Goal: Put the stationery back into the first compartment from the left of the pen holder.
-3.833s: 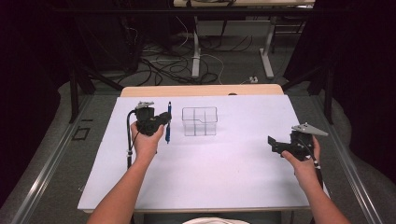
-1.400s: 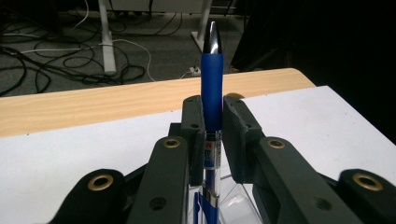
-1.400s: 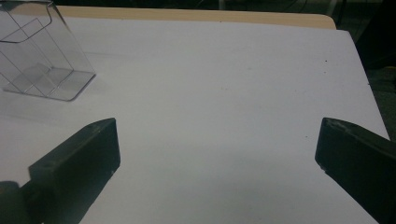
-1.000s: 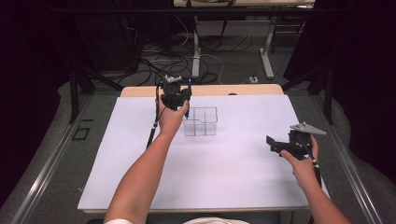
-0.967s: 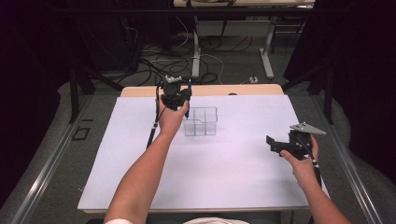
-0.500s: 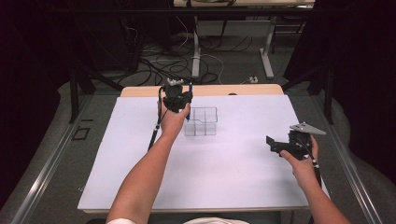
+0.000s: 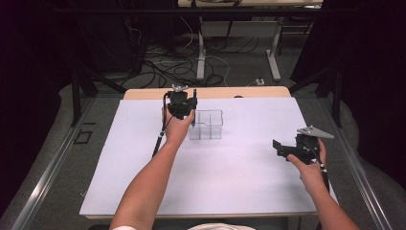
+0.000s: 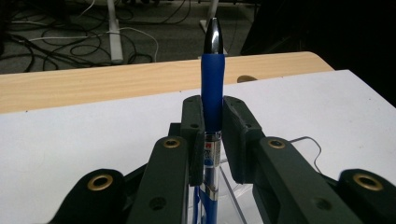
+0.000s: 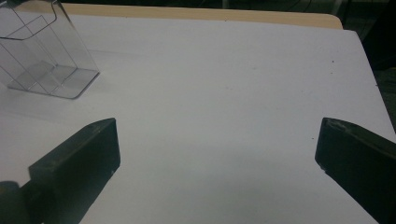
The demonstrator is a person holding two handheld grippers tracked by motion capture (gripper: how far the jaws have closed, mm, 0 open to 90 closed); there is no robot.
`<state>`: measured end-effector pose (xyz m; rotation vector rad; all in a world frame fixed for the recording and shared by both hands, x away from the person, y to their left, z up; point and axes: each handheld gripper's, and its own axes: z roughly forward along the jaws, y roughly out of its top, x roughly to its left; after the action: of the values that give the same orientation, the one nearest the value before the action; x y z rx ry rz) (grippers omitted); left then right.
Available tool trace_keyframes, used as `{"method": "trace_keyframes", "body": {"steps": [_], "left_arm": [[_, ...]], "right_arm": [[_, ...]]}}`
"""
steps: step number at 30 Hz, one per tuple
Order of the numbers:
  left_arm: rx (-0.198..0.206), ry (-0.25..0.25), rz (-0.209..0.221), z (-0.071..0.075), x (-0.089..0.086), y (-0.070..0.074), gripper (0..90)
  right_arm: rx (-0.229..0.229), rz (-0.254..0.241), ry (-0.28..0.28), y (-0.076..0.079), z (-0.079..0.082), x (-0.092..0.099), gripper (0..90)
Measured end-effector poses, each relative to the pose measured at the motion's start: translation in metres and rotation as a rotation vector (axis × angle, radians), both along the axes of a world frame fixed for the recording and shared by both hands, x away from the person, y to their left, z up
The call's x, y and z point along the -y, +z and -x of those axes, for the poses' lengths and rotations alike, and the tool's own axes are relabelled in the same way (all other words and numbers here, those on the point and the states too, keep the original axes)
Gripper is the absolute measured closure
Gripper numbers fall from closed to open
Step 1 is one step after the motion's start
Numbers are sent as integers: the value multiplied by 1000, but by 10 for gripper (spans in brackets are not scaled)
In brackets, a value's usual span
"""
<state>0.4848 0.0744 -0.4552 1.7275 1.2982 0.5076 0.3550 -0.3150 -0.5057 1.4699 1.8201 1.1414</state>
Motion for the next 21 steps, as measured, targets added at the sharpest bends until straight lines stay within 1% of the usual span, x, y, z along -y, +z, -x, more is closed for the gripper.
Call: {"method": "trace_keyframes", "body": {"steps": [1, 2, 4, 5, 7, 9, 11, 14, 15, 16, 17, 18, 20, 21], "left_arm": [[-5, -2, -1, 0, 0, 0, 789], [-10, -5, -3, 0, 0, -1, 789], [-7, -1, 4, 1, 0, -3, 788], [-10, -5, -4, 1, -1, -3, 787], [-10, -7, 4, 1, -1, -3, 775], [-20, -14, 10, 2, -3, -1, 758], [-19, -24, 20, 4, -4, 0, 724], [-13, -39, 38, 7, -7, 4, 667], [-21, -45, 47, 8, -9, 6, 649], [-20, -51, 50, 9, -10, 7, 630], [-12, -53, 57, 10, -12, 9, 614], [-5, -57, 62, 11, -14, 10, 593], [0, -67, 76, 14, -17, 13, 548], [5, -74, 75, 15, -18, 14, 527]], "right_arm": [[3, 5, 3, 0, 0, 0, 0], [-1, -1, 0, 0, 0, 0, 0], [1, 4, 0, 0, 0, 0, 0], [2, 4, 0, 0, 0, 0, 0], [1, 4, 0, 0, 0, 0, 0], [-4, 1, -2, 0, 0, 0, 0], [-5, 3, -3, 0, 0, 0, 0], [5, 6, 1, 0, 0, 1, 0], [2, 1, 0, 0, 0, 0, 0], [0, -2, -3, 0, 0, 0, 0], [-1, -2, -4, 0, 0, 0, 0], [9, -2, -15, 0, 0, 0, 0], [8, -1, -13, 0, 0, 0, 0], [9, -1, -14, 0, 0, 0, 0]]}}
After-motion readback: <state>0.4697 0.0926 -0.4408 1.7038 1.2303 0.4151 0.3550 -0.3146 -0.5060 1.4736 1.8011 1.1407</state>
